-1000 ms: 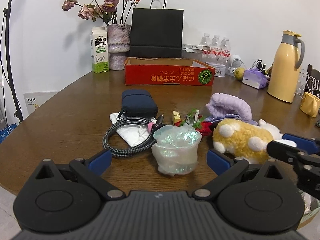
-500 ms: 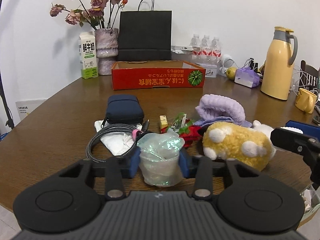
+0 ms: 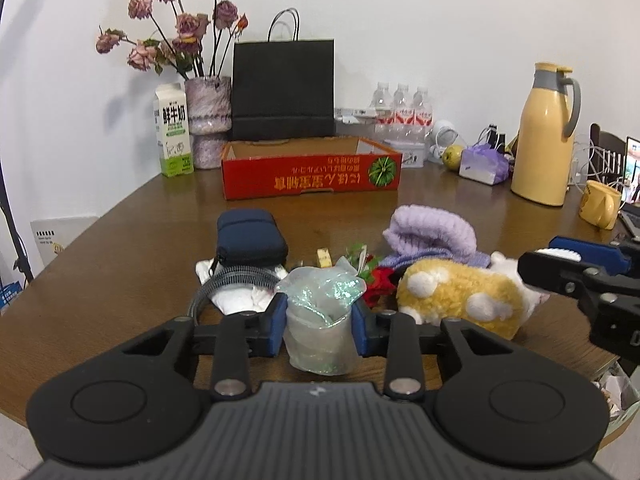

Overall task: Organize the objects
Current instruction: 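Grasp the clear plastic bag with the left gripper, then carry the clear bag and white cap toward the red cardboard box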

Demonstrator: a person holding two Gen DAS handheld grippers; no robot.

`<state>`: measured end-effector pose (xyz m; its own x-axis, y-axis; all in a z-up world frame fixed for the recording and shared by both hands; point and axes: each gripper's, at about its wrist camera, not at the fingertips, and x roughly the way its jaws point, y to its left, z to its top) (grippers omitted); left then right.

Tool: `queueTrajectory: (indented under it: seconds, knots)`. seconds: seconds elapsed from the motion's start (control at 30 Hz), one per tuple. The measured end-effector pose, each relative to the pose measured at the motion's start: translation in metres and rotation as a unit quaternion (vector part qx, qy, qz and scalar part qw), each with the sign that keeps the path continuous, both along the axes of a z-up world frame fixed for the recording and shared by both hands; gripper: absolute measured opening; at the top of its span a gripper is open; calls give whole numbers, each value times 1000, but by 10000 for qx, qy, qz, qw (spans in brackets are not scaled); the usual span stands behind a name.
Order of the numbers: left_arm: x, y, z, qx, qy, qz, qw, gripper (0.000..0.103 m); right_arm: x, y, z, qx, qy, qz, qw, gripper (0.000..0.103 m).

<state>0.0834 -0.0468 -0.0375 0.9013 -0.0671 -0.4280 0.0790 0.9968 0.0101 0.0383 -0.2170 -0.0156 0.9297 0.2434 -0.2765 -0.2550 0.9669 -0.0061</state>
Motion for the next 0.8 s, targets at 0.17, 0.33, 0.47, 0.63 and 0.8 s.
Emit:
queueTrajectory:
  seconds: [0.17, 0.33, 0.47, 0.63, 0.8]
  knots:
    - [-4, -1, 12, 45, -192, -59, 9998, 33, 2, 0, 5, -24, -60, 2, 10000, 35]
    - [-1, 0, 22, 18, -288, -47, 9996, 33, 7, 1, 12, -43, -152, 3, 9999, 35]
    - [5, 0, 28, 18, -336, -35, 9994, 33, 14, 1, 18, -49, -219, -5, 9997, 35]
    - [13, -2, 34, 47, -371, -55, 9993, 33, 28, 1, 24, -57, -262, -31, 9996, 35]
    - [22, -2, 42, 35, -421, -23, 9991, 33, 41, 2, 34, -88, -327, -17, 9994, 35]
